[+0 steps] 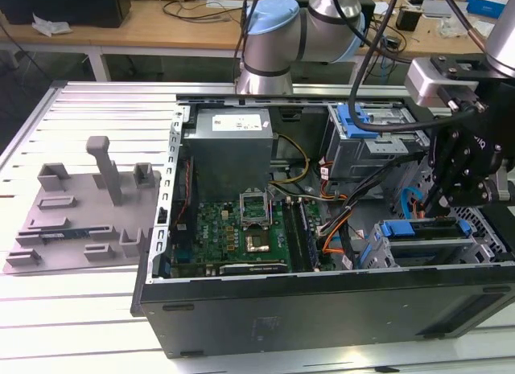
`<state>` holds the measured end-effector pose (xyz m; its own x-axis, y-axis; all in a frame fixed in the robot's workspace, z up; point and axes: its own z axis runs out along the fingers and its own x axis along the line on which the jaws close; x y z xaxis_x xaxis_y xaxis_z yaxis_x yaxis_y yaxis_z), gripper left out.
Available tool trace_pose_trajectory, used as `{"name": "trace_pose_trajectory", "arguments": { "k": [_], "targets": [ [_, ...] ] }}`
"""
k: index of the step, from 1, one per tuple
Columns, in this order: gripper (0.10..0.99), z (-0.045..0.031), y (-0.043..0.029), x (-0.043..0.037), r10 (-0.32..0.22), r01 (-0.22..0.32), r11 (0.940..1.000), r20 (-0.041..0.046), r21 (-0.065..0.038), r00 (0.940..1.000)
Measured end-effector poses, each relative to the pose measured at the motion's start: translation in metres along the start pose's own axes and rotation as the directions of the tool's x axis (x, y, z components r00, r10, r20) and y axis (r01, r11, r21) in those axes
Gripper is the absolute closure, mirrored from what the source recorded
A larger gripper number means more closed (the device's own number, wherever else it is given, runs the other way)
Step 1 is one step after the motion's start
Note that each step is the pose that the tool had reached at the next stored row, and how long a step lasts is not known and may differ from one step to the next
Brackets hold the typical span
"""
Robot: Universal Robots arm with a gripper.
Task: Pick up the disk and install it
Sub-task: 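Insert the second disk wire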
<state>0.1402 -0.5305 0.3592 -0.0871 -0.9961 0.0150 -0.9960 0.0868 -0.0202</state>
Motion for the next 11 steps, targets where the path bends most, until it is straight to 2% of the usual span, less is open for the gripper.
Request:
{"name": "trace_pose_trajectory", "arguments": {
  "k": [11],
  "targets": [
    [0.925, 0.0013, -0.0012, -0.0001, -0.004, 0.004, 1.0, 0.0, 0.0, 1.0]
  ]
}}
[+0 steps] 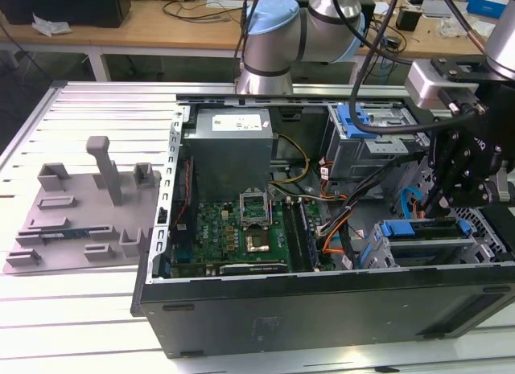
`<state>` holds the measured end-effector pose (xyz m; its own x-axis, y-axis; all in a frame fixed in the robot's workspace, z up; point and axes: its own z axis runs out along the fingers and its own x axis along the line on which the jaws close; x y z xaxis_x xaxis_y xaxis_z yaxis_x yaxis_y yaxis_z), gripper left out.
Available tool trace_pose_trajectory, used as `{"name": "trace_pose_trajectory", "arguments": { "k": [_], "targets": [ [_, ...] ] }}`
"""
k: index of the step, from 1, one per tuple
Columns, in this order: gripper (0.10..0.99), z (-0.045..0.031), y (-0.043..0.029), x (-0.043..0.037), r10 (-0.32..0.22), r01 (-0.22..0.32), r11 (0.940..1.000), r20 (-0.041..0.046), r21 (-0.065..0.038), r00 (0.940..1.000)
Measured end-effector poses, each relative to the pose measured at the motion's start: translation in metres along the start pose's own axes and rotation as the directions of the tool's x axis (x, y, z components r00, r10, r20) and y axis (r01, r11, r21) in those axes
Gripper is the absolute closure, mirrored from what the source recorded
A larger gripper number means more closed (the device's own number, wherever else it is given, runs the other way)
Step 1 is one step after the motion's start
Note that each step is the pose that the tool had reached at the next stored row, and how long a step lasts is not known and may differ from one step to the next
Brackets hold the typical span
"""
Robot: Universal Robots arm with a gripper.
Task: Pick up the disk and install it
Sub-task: 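Insert the second disk wire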
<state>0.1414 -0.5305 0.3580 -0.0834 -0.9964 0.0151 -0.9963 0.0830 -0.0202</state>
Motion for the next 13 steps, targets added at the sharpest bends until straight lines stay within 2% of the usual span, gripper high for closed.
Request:
{"name": "trace_pose_trajectory", "arguments": {
  "k": [13],
  "targets": [
    [0.925, 0.0021, -0.0015, 0.0001, 0.0, 0.0, 1.0, 0.0, 0.0, 1.0]
  ]
}}
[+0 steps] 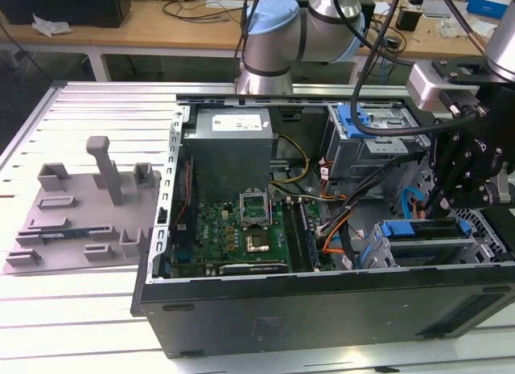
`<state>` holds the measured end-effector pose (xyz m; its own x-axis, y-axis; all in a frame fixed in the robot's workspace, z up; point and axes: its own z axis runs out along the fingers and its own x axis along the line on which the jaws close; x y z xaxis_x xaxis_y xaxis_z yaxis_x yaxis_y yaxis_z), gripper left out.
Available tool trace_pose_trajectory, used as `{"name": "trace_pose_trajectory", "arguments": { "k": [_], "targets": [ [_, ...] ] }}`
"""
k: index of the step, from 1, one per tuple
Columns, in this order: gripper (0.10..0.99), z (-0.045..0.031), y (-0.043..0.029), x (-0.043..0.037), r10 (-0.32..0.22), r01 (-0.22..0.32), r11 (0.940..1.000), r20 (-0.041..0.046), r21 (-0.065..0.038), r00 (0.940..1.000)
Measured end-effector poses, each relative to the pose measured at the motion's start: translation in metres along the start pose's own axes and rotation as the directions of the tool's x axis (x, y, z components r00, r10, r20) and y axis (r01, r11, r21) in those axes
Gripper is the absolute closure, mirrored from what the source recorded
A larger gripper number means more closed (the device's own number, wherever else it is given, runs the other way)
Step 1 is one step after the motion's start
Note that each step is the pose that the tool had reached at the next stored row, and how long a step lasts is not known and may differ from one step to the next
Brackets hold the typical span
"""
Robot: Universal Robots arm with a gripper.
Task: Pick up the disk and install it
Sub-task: 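Insert the second disk wire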
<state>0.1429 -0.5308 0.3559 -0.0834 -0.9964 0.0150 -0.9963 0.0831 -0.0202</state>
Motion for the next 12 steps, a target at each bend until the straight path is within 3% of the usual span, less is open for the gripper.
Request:
{"name": "trace_pose_trajectory", "arguments": {
  "k": [12],
  "targets": [
    [0.925, 0.0024, -0.0012, 0.0002, 0.0, 0.0, 1.0, 0.0, 0.0, 1.0]
  ]
}}
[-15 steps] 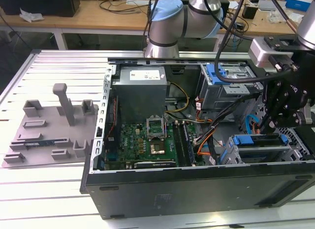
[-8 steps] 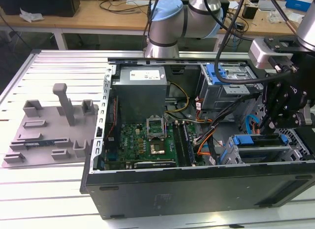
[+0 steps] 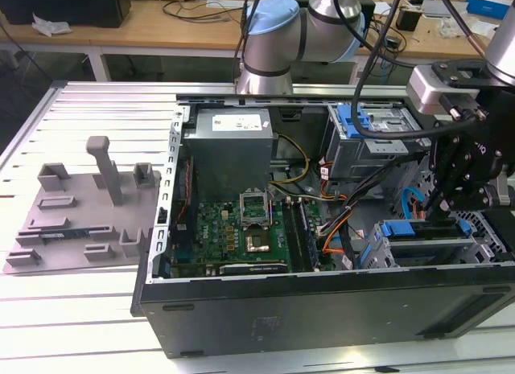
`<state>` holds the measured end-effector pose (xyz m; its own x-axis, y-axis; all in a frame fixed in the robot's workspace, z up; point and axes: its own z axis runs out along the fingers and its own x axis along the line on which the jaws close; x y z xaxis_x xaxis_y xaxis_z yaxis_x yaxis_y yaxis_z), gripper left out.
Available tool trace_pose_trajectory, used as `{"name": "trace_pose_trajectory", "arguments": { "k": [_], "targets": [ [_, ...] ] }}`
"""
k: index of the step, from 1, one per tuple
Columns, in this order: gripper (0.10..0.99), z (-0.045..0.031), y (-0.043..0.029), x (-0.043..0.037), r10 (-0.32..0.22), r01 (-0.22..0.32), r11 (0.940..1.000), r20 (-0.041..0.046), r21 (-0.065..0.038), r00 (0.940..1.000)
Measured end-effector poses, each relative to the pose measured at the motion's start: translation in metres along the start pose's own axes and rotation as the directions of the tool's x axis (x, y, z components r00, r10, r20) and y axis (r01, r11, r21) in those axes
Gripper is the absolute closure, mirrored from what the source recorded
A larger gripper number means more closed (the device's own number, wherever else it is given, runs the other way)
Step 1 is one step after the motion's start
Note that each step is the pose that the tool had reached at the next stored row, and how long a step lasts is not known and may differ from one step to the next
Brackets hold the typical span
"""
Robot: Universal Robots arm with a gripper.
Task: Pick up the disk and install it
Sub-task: 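Insert the second disk wire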
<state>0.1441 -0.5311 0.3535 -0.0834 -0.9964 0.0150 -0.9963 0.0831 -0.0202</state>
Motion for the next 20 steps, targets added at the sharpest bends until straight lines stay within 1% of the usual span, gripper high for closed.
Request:
{"name": "trace_pose_trajectory", "arguments": {
  "k": [20],
  "targets": [
    [0.925, 0.0059, -0.0011, 0.0008, 0.0, 0.0, 1.0, -0.0001, 0.0, 1.0]
  ]
}}
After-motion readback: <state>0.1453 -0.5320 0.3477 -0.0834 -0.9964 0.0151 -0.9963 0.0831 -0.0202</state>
